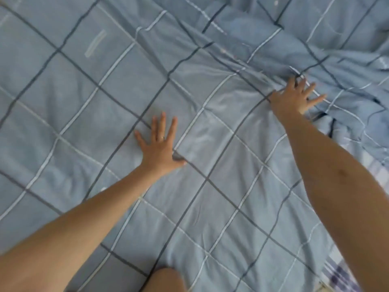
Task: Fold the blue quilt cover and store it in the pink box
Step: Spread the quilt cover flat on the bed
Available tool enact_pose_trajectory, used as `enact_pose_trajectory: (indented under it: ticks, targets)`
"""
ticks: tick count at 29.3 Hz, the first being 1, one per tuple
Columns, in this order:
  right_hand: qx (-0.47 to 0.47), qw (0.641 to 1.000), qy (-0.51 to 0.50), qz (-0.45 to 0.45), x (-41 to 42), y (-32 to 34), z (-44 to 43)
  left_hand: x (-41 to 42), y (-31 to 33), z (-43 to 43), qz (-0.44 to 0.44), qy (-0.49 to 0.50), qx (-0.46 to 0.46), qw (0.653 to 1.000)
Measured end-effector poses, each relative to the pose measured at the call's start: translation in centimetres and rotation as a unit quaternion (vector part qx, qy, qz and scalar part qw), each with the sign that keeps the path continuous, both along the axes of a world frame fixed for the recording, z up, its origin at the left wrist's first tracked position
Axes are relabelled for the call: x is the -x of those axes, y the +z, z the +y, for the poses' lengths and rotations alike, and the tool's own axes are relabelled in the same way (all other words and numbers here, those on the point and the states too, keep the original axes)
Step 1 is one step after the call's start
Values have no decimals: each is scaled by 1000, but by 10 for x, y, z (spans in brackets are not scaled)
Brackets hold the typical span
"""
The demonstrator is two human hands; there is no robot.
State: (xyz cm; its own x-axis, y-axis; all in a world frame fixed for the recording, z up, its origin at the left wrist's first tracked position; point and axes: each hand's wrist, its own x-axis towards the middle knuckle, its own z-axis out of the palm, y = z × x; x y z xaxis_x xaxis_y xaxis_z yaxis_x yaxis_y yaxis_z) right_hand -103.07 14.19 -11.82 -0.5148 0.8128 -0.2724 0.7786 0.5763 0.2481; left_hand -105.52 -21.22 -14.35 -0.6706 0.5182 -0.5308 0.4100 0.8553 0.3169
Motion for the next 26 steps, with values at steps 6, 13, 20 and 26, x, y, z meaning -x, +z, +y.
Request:
enact_pose_trajectory:
  ticks: [6,13,20,26]
  targets:
    - [17,903,415,107,-57,-30,-62,89,21,110,-31,73,4,997]
    - [-38,979,174,101,14,-62,51,132,9,168,-99,122,132,979]
    - [-24,966,56,251,61,-84,103,137,-7,181,-91,112,190,971]
    - [-27,952,75,294,62,-87,109,141,-3,187,-112,111,215,964]
